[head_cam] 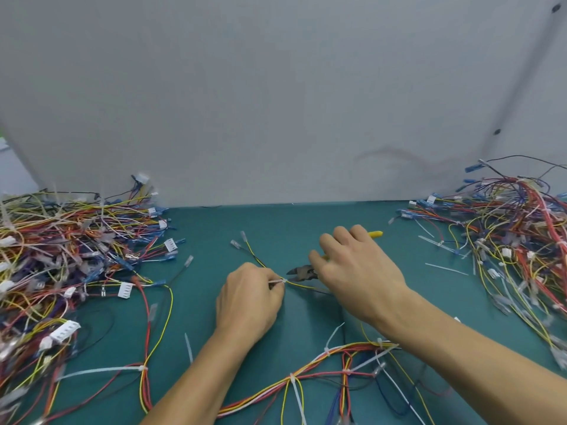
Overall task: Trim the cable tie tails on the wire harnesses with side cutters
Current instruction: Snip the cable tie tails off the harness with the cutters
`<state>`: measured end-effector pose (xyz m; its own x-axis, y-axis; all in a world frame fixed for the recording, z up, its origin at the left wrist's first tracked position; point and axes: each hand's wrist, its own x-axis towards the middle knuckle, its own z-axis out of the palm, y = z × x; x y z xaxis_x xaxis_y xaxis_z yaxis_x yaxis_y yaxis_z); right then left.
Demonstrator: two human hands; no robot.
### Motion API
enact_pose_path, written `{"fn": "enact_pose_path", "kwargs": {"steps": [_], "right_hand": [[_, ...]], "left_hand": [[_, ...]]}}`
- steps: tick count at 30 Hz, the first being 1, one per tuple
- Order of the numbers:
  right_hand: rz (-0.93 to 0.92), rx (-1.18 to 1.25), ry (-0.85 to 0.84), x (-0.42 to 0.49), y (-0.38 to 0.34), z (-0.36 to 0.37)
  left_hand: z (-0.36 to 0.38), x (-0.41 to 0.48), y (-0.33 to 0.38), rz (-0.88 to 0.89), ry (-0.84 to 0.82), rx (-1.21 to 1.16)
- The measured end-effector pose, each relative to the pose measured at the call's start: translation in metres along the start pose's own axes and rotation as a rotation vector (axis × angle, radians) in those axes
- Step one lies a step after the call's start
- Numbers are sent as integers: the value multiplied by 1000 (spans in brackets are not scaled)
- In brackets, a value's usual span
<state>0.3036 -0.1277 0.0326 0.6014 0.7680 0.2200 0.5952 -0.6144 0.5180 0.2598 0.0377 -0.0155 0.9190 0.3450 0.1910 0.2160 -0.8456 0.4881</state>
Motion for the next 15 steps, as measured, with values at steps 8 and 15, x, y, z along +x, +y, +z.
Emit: {"fn": "enact_pose_path", "kwargs": {"steps": [8,15], "right_hand": [[30,-86,53,-4,0,-6],[-6,-130,68,-7,-10,-9]], "left_hand": [[-1,1,-2,22,-16,-53],[-3,2,-6,22,-34,-134]]}}
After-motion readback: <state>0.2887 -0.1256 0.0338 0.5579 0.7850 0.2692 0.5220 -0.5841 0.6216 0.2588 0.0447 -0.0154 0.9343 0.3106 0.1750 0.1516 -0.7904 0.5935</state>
